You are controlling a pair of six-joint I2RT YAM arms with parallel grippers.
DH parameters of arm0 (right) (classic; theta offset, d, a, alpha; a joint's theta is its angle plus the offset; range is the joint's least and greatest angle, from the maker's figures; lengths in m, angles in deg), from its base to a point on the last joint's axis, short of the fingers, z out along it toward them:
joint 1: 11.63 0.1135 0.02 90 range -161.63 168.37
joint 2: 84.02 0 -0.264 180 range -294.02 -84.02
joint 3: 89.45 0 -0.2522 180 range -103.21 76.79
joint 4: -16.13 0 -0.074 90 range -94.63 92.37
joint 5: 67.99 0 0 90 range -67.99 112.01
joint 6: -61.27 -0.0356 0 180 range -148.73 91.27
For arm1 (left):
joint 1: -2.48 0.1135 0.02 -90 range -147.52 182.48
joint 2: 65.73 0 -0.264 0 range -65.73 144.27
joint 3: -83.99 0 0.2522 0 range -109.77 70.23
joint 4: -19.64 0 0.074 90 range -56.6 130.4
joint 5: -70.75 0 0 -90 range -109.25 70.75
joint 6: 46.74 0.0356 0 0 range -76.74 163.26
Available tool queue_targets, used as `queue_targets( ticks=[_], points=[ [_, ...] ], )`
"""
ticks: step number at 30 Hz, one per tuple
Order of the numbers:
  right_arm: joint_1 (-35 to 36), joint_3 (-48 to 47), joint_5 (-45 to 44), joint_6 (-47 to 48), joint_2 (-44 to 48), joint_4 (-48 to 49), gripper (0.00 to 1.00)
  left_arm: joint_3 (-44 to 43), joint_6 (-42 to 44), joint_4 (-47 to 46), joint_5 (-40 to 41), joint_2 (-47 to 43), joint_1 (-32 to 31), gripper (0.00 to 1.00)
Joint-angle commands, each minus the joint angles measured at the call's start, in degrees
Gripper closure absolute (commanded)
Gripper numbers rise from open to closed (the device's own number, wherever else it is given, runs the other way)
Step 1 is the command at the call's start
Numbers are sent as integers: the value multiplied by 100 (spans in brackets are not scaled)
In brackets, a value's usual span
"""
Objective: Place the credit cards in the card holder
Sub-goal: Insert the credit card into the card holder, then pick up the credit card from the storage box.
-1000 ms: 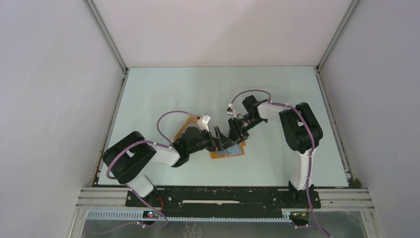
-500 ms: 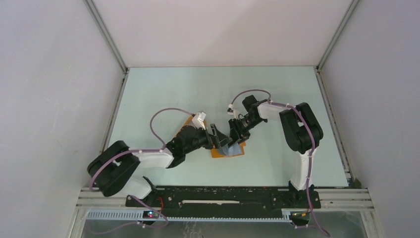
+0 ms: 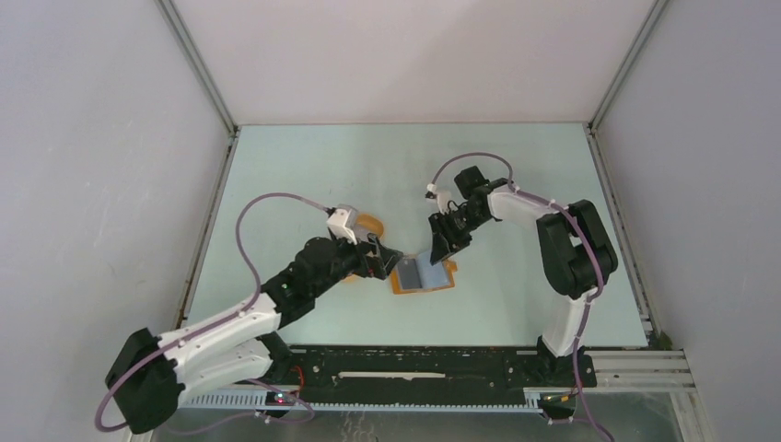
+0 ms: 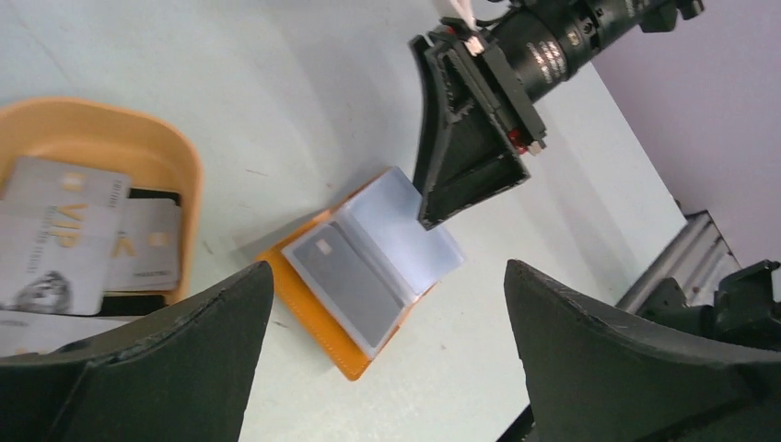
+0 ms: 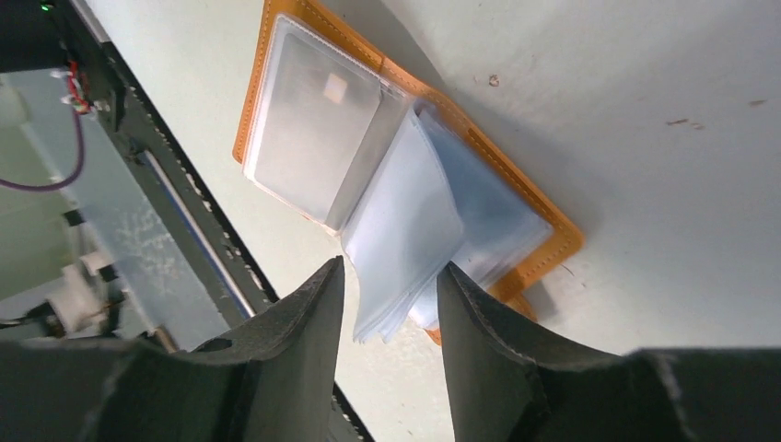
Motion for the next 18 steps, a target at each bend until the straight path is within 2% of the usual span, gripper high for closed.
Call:
queue_targets(
  ticks=[1,5,9,13,18],
  points=[
    [-33,-120,-459,536,651,-163,49,-278,680,574,619,-680,52,0],
    [-193,-74,-611,1026,1159,-292,48,-163,692,891,715,-1165,257,0],
    [-200,-67,-333,1623,1835,-386,48,-238,331,1645,1030,-1075,697,2],
    [58,-67,-159,1712,2485,-14,46,-389,319,1764,1014,-656,1049,10],
    [378,-569,430,1467,2396,-15,45,-1429,1281,2777,1278,344,1137,23]
  ],
)
